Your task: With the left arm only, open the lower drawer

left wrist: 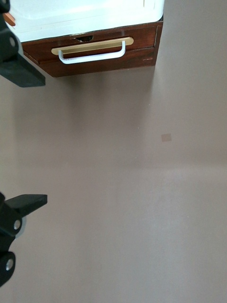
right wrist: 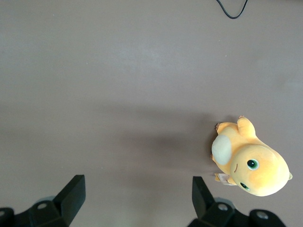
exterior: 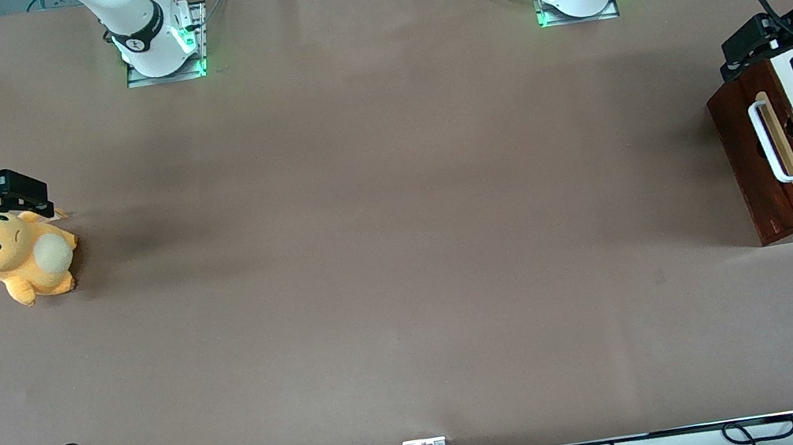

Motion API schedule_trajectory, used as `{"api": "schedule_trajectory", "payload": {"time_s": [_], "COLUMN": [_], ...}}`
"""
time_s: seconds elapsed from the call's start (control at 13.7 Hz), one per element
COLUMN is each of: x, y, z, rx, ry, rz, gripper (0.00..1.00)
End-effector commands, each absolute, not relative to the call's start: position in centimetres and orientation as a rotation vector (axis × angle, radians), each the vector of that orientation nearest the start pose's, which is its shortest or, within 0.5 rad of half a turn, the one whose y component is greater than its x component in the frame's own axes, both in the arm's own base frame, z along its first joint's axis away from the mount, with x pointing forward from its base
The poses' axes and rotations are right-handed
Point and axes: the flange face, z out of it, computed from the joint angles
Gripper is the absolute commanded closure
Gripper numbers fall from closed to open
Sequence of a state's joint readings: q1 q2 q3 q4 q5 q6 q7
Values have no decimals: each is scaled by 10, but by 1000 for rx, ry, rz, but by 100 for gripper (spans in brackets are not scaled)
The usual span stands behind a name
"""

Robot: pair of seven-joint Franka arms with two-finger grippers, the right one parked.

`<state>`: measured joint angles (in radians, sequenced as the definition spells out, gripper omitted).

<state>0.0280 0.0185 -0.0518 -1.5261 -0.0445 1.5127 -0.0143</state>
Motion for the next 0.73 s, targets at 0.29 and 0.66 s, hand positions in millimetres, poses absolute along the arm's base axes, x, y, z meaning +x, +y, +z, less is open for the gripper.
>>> {"api": "schedule_trajectory", "payload": {"time_s": [0.29,0.66], "x": [556,560], "y": [-17,-11], "z": [636,629], "rx": [-3173,-3173], "ry": [42,37], "rz": [47,63], "gripper": [0,0]}}
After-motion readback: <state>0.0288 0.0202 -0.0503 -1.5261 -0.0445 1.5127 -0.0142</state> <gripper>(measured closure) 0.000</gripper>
